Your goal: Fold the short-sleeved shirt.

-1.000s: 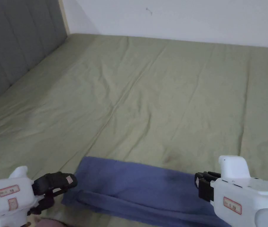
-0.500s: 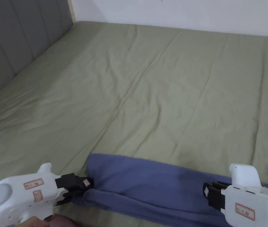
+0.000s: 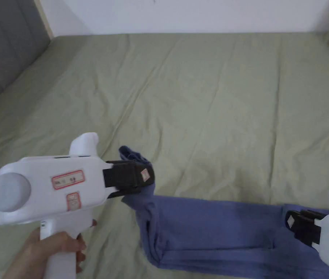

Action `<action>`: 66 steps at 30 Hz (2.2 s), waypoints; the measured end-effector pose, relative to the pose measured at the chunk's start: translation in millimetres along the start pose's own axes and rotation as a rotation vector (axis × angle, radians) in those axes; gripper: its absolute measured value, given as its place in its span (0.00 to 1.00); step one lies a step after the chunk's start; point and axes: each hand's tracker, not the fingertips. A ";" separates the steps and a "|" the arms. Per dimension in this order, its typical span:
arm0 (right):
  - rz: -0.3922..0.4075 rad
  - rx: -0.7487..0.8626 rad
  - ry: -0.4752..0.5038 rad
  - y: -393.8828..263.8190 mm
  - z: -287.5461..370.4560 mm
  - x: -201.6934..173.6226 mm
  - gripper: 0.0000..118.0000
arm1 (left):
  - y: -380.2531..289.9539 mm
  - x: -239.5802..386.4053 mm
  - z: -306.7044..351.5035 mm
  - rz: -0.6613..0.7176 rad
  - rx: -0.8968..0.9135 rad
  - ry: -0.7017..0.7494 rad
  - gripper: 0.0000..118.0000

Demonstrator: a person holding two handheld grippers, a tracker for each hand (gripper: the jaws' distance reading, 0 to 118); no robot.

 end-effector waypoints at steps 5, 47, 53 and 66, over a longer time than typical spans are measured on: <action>-0.068 0.021 -0.038 -11.2 21.8 35.4 0.00 | -38.5 54.8 -102.2 -0.136 -0.238 -0.102 0.04; -0.173 0.008 -0.093 -34.2 42.3 75.2 0.00 | -77.2 -4.7 -97.2 0.058 -0.248 -0.095 0.04; -0.133 -0.016 -0.069 -28.0 29.7 55.0 0.00 | -78.5 -105.4 -50.0 0.279 -0.209 -0.054 0.90; -0.021 -0.073 -0.055 -18.9 10.8 11.7 0.00 | -107.5 -118.0 -109.2 0.451 -0.311 0.029 0.06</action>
